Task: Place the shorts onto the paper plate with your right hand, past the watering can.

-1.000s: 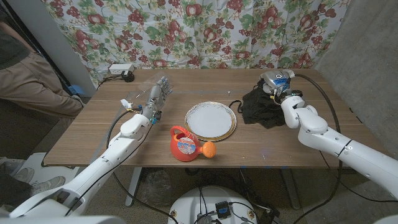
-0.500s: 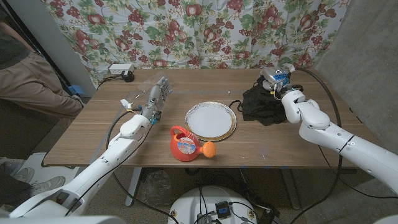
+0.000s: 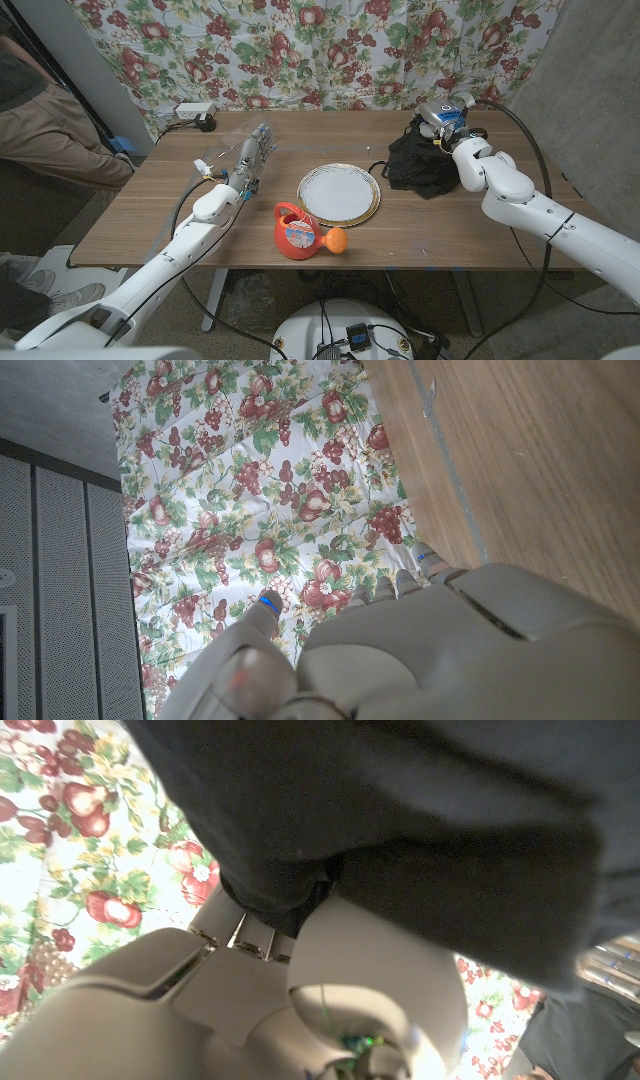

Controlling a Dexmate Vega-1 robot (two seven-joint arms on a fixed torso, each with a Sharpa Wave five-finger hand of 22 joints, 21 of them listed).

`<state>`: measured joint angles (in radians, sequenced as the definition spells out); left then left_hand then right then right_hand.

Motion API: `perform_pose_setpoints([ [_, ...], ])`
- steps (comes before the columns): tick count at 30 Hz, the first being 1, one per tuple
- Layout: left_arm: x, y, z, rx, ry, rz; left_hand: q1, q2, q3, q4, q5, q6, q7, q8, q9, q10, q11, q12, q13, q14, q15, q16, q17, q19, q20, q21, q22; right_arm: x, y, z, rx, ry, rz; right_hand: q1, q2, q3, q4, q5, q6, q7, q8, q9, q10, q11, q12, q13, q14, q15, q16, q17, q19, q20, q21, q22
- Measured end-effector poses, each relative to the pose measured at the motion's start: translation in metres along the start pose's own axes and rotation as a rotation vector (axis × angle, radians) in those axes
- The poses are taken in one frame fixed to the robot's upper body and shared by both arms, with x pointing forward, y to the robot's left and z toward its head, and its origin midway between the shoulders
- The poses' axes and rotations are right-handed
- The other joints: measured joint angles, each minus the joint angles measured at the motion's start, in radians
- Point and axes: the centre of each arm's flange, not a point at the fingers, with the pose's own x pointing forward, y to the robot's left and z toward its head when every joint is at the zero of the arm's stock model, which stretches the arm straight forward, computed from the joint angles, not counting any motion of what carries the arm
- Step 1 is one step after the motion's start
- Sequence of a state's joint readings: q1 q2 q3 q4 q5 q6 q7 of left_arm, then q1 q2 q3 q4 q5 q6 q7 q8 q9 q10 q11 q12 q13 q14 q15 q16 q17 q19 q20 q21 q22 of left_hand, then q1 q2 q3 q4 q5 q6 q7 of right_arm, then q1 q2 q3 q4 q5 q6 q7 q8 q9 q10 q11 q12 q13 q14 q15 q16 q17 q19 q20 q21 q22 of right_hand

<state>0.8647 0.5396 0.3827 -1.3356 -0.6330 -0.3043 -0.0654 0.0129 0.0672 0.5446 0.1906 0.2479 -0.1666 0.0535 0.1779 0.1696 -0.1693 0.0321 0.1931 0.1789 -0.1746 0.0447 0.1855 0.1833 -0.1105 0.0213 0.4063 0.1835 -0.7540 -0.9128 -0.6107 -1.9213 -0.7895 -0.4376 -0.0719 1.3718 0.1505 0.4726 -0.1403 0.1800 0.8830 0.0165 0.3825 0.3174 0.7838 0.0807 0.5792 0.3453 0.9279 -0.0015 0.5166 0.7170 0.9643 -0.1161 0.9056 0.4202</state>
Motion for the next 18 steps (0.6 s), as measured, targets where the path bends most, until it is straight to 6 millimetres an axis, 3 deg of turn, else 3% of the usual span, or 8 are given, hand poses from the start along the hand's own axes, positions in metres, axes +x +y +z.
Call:
perform_pose_setpoints([
  [18,-0.001,0.005,0.000,-0.005,-0.004,0.009,0.000,0.000,0.000,0.000,0.000,0.000,0.000,0.000,0.000,0.000,0.000,0.000,0.000,0.000,0.000,0.000,0.000,0.000,0.000,-0.008,0.000,0.008,-0.020,0.025,-0.001,-0.082,-0.032,0.000,0.000,-0.008,0.000,0.000,0.001,0.002,-0.002,0.001,0.000,0.000,0.000,0.000,0.000,0.000,-0.008,0.016,0.000,0.000,0.016,0.005],
])
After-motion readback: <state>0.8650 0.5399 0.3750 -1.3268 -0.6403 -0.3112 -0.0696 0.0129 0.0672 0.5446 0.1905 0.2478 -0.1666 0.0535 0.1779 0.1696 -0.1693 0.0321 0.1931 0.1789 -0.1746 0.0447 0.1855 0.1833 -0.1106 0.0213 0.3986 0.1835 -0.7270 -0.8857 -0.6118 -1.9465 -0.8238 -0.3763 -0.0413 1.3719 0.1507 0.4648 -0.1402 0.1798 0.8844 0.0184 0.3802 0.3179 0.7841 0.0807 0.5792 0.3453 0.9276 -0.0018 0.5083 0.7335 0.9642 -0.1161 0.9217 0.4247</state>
